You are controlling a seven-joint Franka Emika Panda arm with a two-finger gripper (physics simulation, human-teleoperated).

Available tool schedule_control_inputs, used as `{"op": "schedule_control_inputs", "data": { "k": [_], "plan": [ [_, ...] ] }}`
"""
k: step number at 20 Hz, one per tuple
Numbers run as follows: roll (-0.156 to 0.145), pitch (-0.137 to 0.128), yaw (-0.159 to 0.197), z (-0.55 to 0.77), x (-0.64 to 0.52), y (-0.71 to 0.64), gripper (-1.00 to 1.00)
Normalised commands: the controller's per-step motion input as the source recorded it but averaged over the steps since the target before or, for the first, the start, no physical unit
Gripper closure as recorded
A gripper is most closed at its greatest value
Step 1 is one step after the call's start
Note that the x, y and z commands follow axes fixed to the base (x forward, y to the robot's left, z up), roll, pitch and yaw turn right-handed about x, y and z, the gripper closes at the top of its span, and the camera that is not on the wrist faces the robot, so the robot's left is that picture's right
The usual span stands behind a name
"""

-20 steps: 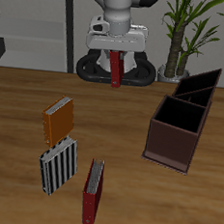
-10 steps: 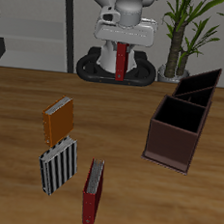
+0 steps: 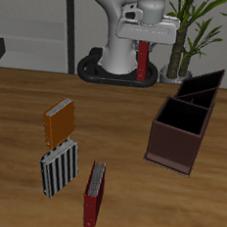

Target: Place the right red book into the left desk caddy's front compartment and place the orange book into the left desk caddy's left compartment and place the striped book into the left desk caddy's left compartment

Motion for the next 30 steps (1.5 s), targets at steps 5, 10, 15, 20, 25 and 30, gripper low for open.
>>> {"op": "schedule_control_inputs", "data": {
  "k": [5, 10, 15, 20, 25, 30],
  "plan": [
    [0.012, 0.012, -0.021, 0.19, 0.3, 0.18, 1.0],
    [-0.017, 0.006, -0.041, 0.19, 0.43, 0.18, 1.0],
    [-0.022, 0.013, -0.055, 0.22, 0.4, 0.19, 1.0],
    [-0.03, 0.007, -0.031, 0.21, 0.35, 0.23, 1.0],
    [-0.008, 0.107, -0.106, 0.01, 0.36, 0.17, 1.0],
    [0.047, 0.091, -0.053, -0.11, 0.01, 0.15, 1.0]
  ]
}}
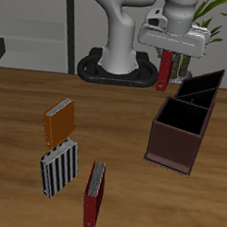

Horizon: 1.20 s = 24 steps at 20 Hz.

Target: Place the right red book into the left desk caddy's front compartment and place the orange book into the left desk caddy's left compartment and place the striped book into the left desk caddy's left compartment

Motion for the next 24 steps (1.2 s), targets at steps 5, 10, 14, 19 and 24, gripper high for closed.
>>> {"op": "schedule_control_inputs", "data": {
  "k": [5, 10, 14, 19, 24],
  "plan": [
    [-0.017, 0.077, -0.071, -0.19, -0.05, 0.06, 1.0],
    [0.042, 0.067, -0.006, -0.12, 0.05, 0.25, 1.0],
    [0.005, 0.02, 0.02, -0.05, -0.04, 0.21, 1.0],
    [0.013, 0.018, 0.002, -0.03, 0.02, 0.1, 1.0],
    [0.015, 0.008, 0.01, -0.04, 0.07, 0.11, 1.0]
  ]
}}
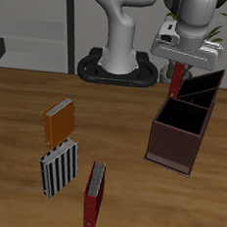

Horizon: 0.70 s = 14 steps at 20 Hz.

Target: Place the right red book into the left desk caddy's front compartment and place the orange book into the left desk caddy's left compartment and place the striped book into the left desk caddy's left compartment

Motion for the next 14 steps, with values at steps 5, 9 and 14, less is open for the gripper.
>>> {"op": "schedule_control_inputs", "data": {
  "k": [5, 9, 14],
  "plan": [
    [0.014, -0.014, 0.021, 0.0, 0.05, 0.11, 1.0],
    [0.024, 0.003, 0.01, -0.03, 0.05, 0.15, 1.0],
    [0.003, -0.003, 0.004, -0.01, 0.09, 0.06, 1.0]
  ]
}}
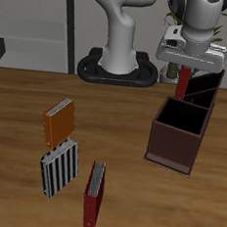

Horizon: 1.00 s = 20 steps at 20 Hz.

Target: Place the right red book into the left desk caddy's front compartment and place the orange book into the left desk caddy's left compartment and place the striped book into the left desk caddy's left compartment

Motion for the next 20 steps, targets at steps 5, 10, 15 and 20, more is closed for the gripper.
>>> {"op": "schedule_control_inputs", "data": {
  "k": [5, 10, 15, 20],
  "plan": [
    [0.0, 0.0, -0.013, -0.03, 0.11, 0.02, 1.0],
    [-0.004, 0.014, -0.017, -0.09, 0.09, -0.03, 1.0],
    [0.007, 0.022, -0.01, -0.16, 0.06, 0.0, 1.0],
    [0.005, 0.013, -0.022, -0.11, 0.05, -0.03, 1.0]
  ]
}}
